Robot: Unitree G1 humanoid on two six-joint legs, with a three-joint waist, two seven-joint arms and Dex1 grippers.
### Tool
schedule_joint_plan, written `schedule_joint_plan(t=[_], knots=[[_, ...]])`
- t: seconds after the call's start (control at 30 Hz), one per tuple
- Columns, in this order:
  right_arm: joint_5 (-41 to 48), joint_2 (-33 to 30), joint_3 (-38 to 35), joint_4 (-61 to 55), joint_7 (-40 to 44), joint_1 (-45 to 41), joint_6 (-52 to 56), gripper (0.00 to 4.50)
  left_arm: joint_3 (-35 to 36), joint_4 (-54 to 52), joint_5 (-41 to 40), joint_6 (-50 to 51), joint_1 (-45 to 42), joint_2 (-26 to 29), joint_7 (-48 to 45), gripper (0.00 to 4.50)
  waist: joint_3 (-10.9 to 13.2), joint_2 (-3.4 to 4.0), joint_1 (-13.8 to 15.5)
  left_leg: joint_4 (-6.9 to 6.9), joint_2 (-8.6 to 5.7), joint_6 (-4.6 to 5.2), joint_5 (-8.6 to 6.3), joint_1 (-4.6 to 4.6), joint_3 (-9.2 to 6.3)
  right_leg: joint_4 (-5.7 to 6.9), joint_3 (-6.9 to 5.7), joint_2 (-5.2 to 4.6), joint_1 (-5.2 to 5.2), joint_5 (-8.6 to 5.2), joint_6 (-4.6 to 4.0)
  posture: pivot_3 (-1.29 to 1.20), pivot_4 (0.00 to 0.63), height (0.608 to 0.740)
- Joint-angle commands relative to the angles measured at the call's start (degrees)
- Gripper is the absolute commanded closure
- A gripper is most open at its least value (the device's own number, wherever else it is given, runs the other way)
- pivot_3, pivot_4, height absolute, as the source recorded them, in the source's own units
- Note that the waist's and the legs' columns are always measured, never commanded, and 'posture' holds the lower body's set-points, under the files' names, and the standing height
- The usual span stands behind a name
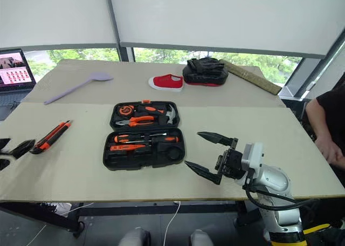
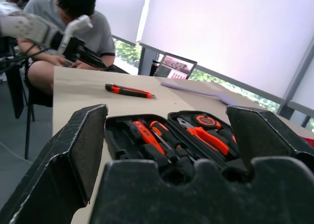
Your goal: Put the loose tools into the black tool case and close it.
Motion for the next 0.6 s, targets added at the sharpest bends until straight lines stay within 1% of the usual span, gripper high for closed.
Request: schedule_joint_plan(t=[0.03,0.13,0.23,0.33,0.37,0.5,0.53,0.6], knots=[[0.55,-1.22,-1.17,-1.52,-0.36,-0.03,0.27,0.0,-9.75,16.19,8.43,-2.87,-14.28,2.08,-1.49,0.06,0.01,0.0,-0.16,-0.02,0.01,0.34,0.2,-0.02,0.02,0.02,0.0,0.04,0.0,-0.08,0.01,0.0,0.15,0.74],[0.47,-2.16,-2.45,-2.04,-1.03,0.67,0.42,0.0,-16.61,28.37,14.16,-4.65,-25.23,1.22,-3.36,0.06,0.02,-0.02,-0.34,-0.07,0.07,0.32,0.13,-0.19,0.02,0.01,0.0,0.2,-0.12,-0.12,0.01,0.0,0.15,0.74],[0.78,-3.12,-3.39,-3.03,-1.58,1.93,0.69,0.0,-20.24,37.18,18.09,-7.5,-31.12,0.28,-3.3,0.06,0.02,-0.02,-0.57,-0.07,0.09,0.29,-0.04,-0.23,0.04,-0.02,0.09,0.28,-0.14,-0.17,0.08,0.0,0.15,0.74],[1.11,-4.08,-4.11,-4.28,-2.27,3.18,1.12,0.0,-21.82,42.56,20.12,-7.37,-34.39,-0.52,-3.87,0.06,0.03,-0.03,-0.66,-0.07,0.09,0.25,-0.09,-0.23,0.05,-0.01,0.12,0.28,-0.14,-0.21,0.12,0.0,0.15,0.74],[1.22,-4.33,-4.3,-4.59,-2.45,3.43,1.23,0.0,-22.22,43.62,20.72,-7.38,-34.95,-0.65,-4.19,0.57,0.03,-0.03,-0.66,-0.06,0.09,0.24,-0.09,-0.23,0.05,-0.01,0.12,0.28,-0.14,-0.21,0.12,0.0,0.15,0.74],[1.53,-5.09,-5.03,-5.54,-3.13,4.11,1.87,0.0,-22.67,45.7,21.53,-6.91,-35.3,-0.45,-6.13,1.84,0.02,-0.04,-0.61,-0.01,0.09,0.23,-0.08,-0.18,0.06,0.02,0.13,0.26,-0.1,-0.21,0.13,0.0,0.15,0.74],[1.6,-5.25,-5.1,-5.66,-3.24,4.24,1.97,0.0,-22.2,45.76,21.22,-7.33,-35.1,-0.43,-7.01,2.31,0.02,-0.04,-0.61,0.01,0.1,0.22,-0.08,-0.13,0.07,0.02,0.14,0.26,-0.06,-0.21,0.13,0.0,0.15,0.74],[1.61,-5.6,-5.23,-5.67,-3.2,4.39,2.11,0.0,-19.18,44.21,18.24,-13.21,-34.39,-1.16,-11.33,2.84,0.03,-0.03,-0.59,0.01,0.1,0.21,-0.07,-0.11,0.07,0.03,0.14,0.25,-0.05,-0.21,0.13,0.0,0.15,0.74]])
